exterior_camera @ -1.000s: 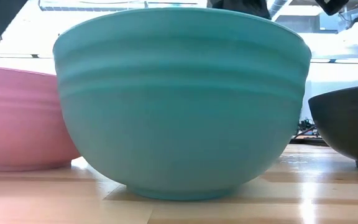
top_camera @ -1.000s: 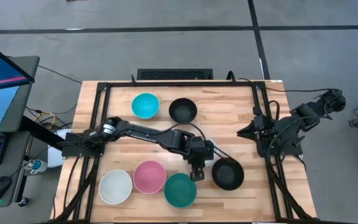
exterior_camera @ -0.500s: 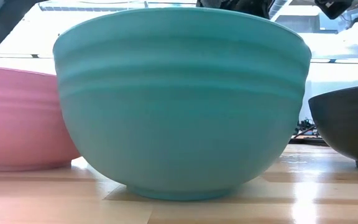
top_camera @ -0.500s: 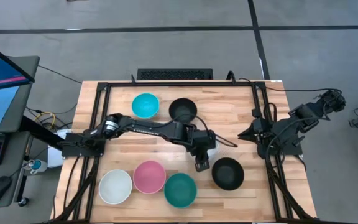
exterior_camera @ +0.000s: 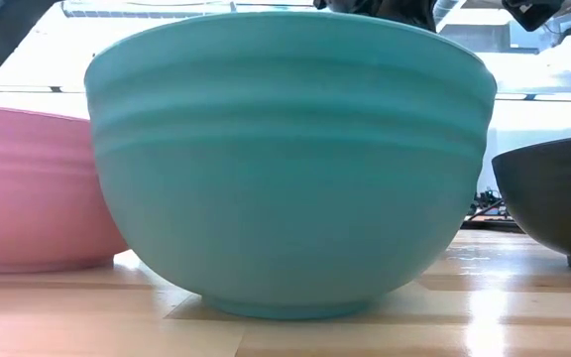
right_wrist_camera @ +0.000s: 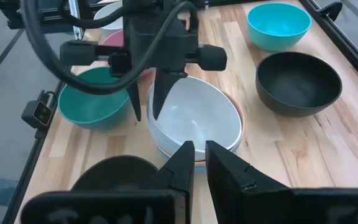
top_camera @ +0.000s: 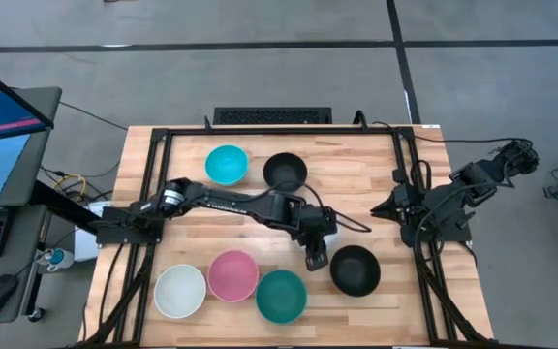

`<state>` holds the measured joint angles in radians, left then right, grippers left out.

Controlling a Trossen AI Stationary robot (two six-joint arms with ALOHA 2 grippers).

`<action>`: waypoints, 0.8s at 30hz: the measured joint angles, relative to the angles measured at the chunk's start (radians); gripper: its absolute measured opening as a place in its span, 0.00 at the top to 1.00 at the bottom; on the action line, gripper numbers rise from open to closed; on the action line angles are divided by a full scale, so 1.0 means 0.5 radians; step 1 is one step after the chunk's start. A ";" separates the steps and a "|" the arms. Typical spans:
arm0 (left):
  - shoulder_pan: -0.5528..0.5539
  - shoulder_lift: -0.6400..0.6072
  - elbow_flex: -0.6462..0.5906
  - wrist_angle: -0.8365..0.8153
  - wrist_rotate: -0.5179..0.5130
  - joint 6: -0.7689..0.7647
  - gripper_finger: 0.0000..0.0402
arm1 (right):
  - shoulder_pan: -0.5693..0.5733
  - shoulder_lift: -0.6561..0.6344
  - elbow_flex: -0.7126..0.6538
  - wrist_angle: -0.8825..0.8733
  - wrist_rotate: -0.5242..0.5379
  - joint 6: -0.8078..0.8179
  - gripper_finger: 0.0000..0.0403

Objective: Nest bowls inside each other
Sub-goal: Stack the top white bowl on top of the orange bowl

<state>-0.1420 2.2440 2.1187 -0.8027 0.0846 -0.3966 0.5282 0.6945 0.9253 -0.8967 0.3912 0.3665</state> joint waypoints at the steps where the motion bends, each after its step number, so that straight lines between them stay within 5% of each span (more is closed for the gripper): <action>1: -0.002 -0.002 -0.021 0.008 -0.018 0.008 0.82 | 0.000 0.000 0.000 0.000 0.000 0.001 0.84; 7: 0.000 -0.002 -0.066 -0.059 -0.124 0.014 0.98 | 0.000 0.000 0.000 0.001 0.003 0.001 0.84; 13: -0.030 -0.002 -0.066 -0.099 -0.480 0.020 0.99 | 0.000 0.000 0.001 0.006 0.004 0.001 0.84; 24: -0.080 0.029 -0.063 -0.235 -0.582 -0.009 1.00 | 0.000 0.000 0.002 0.006 0.005 0.001 0.84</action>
<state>-0.1821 2.2587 2.0872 -0.9204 -0.2065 -0.4011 0.5282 0.6945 0.9260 -0.8936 0.3939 0.3672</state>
